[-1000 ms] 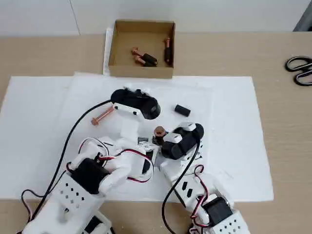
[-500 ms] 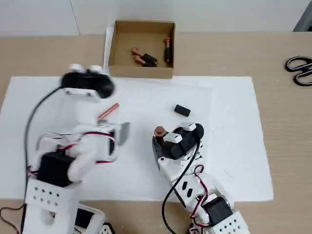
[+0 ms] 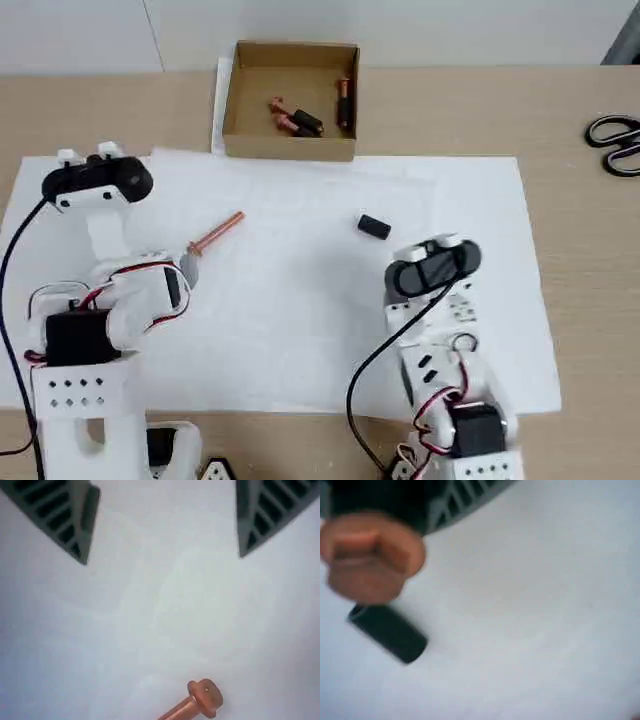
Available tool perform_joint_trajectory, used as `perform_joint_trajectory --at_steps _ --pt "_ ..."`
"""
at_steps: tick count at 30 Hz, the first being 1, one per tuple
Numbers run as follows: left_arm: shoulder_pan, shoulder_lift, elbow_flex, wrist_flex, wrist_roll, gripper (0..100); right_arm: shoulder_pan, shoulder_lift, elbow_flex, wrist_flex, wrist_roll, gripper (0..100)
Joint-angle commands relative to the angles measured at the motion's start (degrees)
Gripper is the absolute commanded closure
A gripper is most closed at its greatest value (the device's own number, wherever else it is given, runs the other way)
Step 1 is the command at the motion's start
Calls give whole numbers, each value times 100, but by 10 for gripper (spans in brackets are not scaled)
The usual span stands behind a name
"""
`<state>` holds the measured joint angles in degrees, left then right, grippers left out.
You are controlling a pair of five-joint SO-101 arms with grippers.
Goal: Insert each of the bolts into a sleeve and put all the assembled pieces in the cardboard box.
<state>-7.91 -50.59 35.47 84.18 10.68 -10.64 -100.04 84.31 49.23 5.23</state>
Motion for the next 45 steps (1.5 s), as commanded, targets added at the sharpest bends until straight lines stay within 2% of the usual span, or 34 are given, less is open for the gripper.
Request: perform_joint_trajectory --at_steps 1,5,11,19,26,36,45 --pt "-18 -70 -4 -97 -387 815 277 444 -949 -4 325 995" --pt "-18 -70 -4 -97 -571 815 365 2000 -2075 -242 325 995" --pt "-18 -70 -4 -88 -571 815 215 4963 -4000 -2237 -211 995" --pt "-53 -70 -4 -88 -580 815 -75 8330 -6286 -4127 -176 995" --pt "-18 -70 -4 -88 -589 815 -171 10589 -8598 -4312 -185 995" --pt "-18 -70 13 -88 -589 815 -664 13701 -11675 -4312 -185 995" --pt "-18 -70 207 -97 -589 815 -655 16286 -14171 -4268 -185 995"
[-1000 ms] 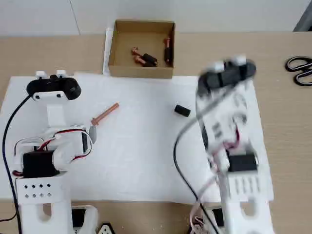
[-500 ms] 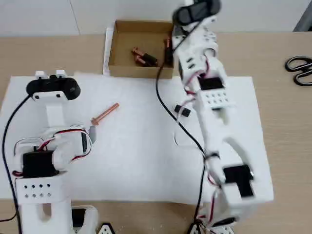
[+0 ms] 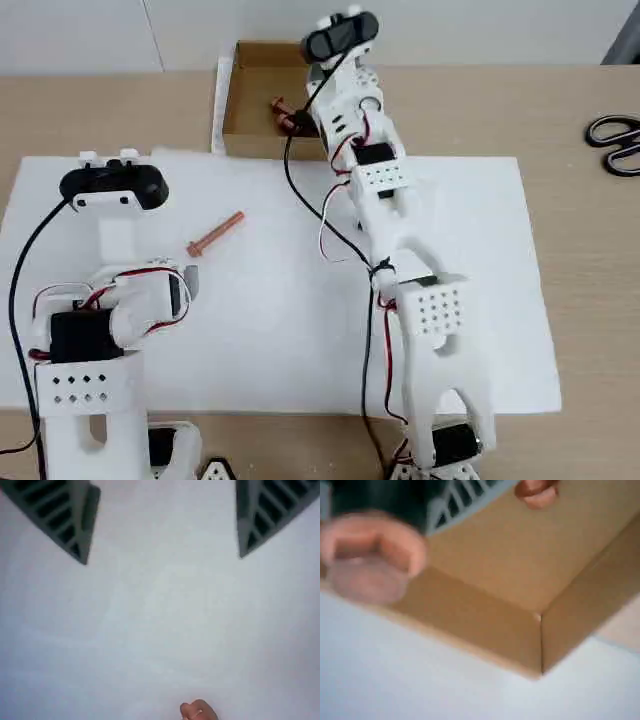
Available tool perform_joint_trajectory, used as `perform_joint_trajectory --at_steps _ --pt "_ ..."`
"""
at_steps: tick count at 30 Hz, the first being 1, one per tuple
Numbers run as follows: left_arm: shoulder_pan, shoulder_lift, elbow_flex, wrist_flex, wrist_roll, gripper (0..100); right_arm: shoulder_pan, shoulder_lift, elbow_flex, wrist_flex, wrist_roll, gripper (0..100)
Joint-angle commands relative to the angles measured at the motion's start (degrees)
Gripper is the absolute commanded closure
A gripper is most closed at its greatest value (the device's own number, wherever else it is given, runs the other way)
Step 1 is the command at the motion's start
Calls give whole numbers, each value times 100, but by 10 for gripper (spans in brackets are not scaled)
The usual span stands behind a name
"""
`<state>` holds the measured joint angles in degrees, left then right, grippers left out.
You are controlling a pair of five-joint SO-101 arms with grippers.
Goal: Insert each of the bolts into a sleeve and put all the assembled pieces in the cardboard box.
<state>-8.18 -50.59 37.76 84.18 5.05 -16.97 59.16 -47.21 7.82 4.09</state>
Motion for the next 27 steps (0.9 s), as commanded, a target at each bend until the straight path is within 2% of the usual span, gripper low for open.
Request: perform_joint_trajectory --at_steps 1,10,17,24,27 --pt "9 -70 -22 -97 -26 815 -31 585 -1275 -119 -70 995" --pt "9 -70 -22 -97 -26 815 -22 1780 -2497 312 -70 982" --pt "9 -70 -22 -88 -26 815 -4 1930 -2910 840 -70 797" --pt "9 -70 -22 -88 -26 815 57 1886 -3288 884 -53 794" --pt "9 -70 -22 -88 -26 815 84 1886 -3727 1393 -44 798"
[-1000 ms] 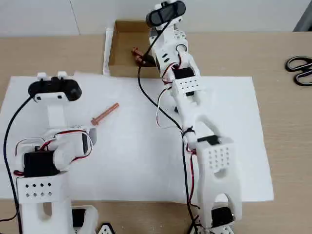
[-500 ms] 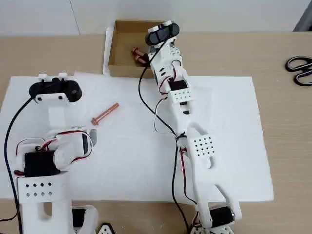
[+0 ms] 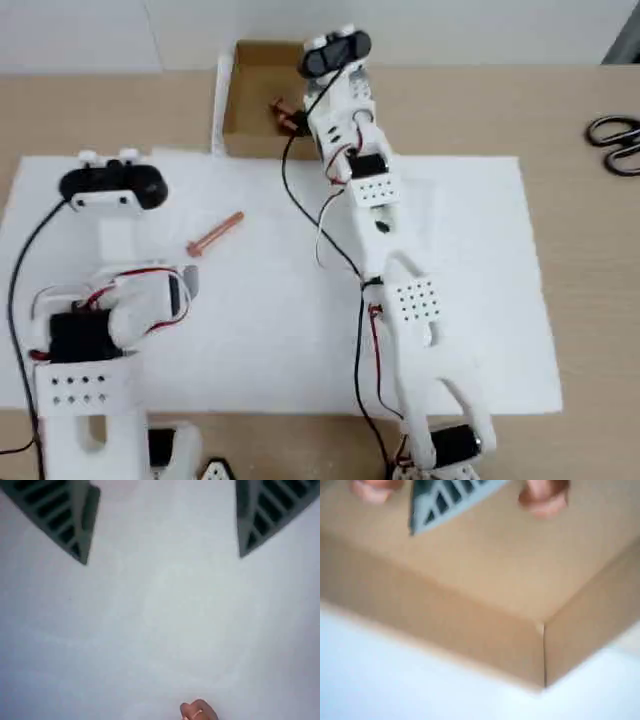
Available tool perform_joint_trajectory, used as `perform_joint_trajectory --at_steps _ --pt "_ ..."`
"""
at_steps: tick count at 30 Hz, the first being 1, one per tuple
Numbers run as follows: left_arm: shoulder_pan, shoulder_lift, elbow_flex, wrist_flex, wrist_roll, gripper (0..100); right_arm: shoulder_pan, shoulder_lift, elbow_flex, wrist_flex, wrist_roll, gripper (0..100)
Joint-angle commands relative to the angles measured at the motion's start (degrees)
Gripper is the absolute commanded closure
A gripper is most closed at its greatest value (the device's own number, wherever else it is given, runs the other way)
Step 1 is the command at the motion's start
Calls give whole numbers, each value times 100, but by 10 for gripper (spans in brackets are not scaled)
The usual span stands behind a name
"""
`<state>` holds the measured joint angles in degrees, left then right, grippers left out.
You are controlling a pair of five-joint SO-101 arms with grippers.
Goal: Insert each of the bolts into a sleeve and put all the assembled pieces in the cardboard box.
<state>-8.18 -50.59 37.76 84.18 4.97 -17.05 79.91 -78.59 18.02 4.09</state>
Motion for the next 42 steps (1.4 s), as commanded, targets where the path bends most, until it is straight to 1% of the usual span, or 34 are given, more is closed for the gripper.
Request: perform_joint_trajectory --at_steps 1,5,7,10,19,24,26,31,35,38,42 --pt "9 -70 -22 -88 -18 815 110 -189 -835 602 -44 798" --pt "9 -70 -22 -88 -26 815 127 -198 -1837 1499 -44 798" --pt "9 -70 -22 -88 -26 815 171 -356 -1776 1807 -35 798" --pt "9 -70 -48 -88 -26 815 224 -989 -1793 2440 -35 801" --pt "18 -70 -22 -88 -26 815 251 -2809 -1776 5200 -35 805" --pt "18 -70 -40 -88 -26 815 224 -3793 -1776 7099 -35 804" --pt "18 -70 -48 -88 -26 815 215 -4127 -1776 7697 -35 803" --pt "18 -70 -66 -88 -53 814 259 -4875 -1776 7881 -62 804" --pt "-18 -70 -382 53 -457 814 163 -5534 -1486 7908 -62 804" --pt "-26 -70 -796 334 -545 814 171 -6237 -536 7916 -62 804" --pt "-26 -70 -1332 862 -545 814 171 -7618 1196 7916 -62 804"
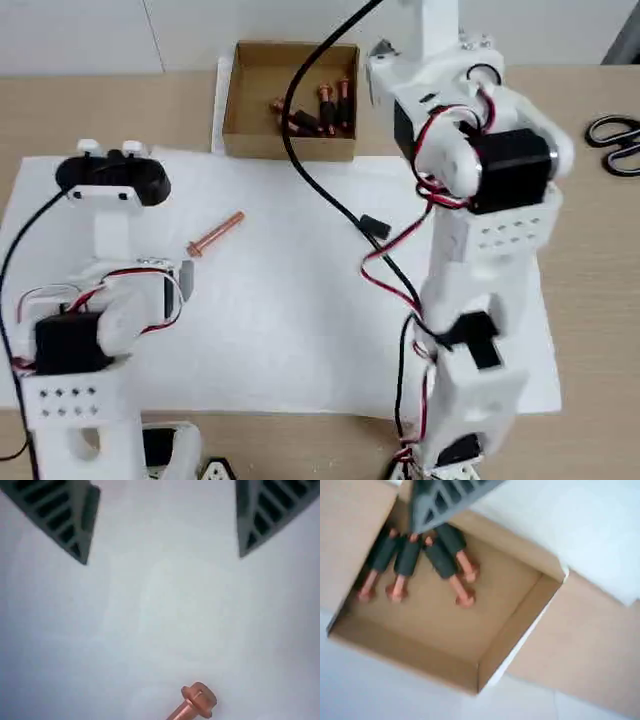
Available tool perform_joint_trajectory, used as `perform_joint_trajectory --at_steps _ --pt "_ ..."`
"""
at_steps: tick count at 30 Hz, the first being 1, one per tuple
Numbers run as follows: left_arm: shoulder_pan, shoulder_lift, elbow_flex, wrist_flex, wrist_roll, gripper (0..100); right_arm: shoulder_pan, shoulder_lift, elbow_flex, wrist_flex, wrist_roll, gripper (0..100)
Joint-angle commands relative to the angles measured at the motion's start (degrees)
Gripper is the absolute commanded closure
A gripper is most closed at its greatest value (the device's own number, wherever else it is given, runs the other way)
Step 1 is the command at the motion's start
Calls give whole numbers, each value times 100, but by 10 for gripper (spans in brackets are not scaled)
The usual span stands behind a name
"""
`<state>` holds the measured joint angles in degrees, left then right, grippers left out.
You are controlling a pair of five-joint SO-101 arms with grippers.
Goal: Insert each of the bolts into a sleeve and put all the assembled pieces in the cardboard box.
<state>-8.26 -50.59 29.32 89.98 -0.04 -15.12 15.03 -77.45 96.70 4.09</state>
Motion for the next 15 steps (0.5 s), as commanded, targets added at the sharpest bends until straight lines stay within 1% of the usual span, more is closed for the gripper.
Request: perform_joint_trajectory --at_steps 1,3,6,11,15 --pt "-18 -70 -620 448 -44 814 -22 -1534 1574 40 -62 804" --pt "-18 -70 -884 721 -44 814 -4 -2308 2558 31 -62 804" --pt "-18 -79 -1165 1020 -44 814 251 -3389 4070 -4 -70 804" --pt "-26 -79 -1209 1037 -18 814 620 -5051 6207 -163 -79 804" --pt "-26 -273 -1200 1037 -18 814 637 -6202 8000 -268 -62 804"
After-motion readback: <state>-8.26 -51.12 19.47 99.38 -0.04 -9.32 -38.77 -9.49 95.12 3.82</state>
